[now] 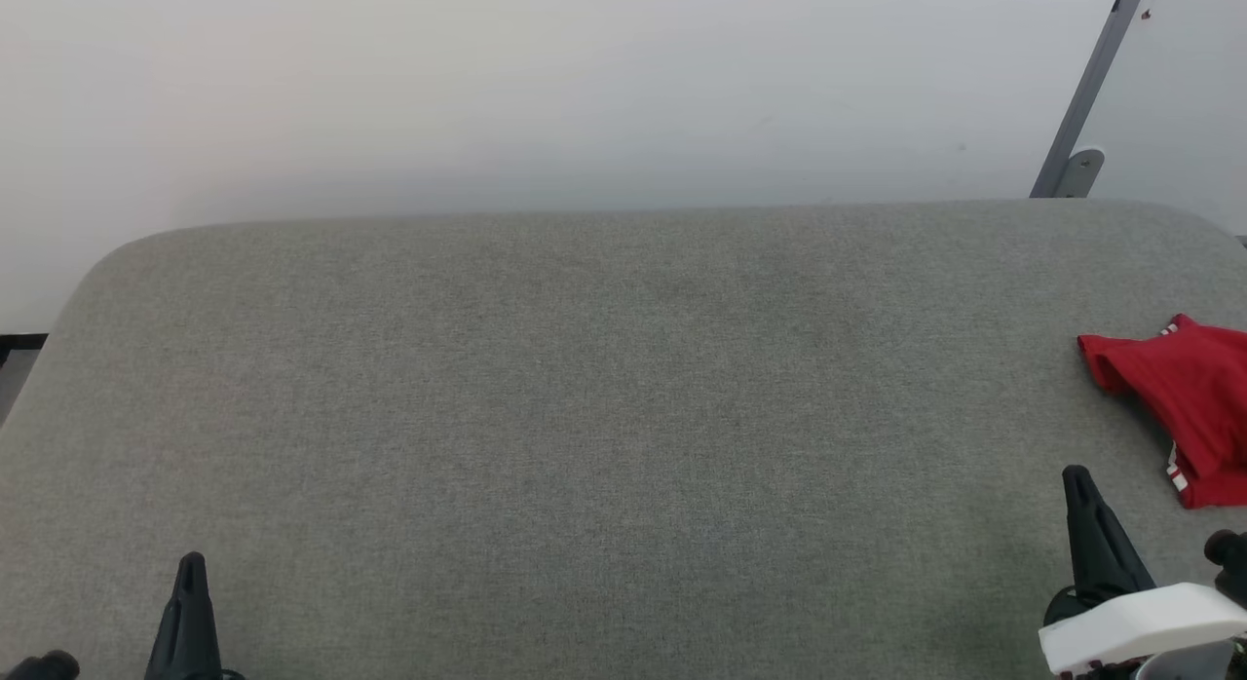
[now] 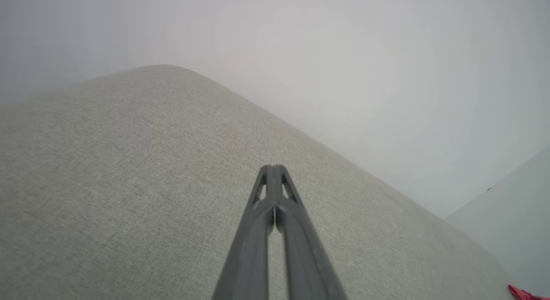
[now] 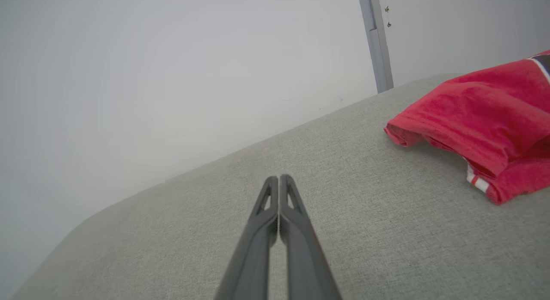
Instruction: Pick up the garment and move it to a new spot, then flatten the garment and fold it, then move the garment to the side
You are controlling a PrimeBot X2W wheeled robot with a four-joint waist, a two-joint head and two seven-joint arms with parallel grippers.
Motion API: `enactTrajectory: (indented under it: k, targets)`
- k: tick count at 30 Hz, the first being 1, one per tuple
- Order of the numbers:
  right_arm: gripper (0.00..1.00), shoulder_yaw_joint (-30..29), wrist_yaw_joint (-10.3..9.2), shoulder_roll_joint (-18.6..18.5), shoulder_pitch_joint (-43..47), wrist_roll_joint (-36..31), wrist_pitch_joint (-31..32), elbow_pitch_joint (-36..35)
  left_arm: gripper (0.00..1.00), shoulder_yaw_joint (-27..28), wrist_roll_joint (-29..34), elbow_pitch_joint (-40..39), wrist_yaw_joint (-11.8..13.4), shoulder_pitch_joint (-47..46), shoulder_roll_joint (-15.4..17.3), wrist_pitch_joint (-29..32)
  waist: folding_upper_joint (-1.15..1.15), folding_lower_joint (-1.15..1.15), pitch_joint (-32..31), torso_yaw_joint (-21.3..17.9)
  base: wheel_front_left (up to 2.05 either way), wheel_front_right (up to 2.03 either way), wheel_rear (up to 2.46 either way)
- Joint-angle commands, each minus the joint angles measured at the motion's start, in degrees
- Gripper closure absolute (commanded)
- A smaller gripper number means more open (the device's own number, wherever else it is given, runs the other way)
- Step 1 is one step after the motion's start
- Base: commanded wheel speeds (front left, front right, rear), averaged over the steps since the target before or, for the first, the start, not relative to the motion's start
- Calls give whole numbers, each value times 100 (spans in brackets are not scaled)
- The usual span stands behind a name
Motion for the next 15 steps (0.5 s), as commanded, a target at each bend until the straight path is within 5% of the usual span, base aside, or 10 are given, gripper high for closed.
enactTrajectory:
  k: [1, 15]
  targets:
    - [100, -45, 0, 2, -158, 215, 57, -90, 100, 6, -199, -46, -5, -183, 22, 61, 0, 0, 2, 0, 0, 0, 0]
    - [100, -109, 0, 151, -276, 1305, 367, -85, 100, -51, -1223, 52, -9, -441, -92, 369, 0, 0, 29, -2, 0, 0, 0]
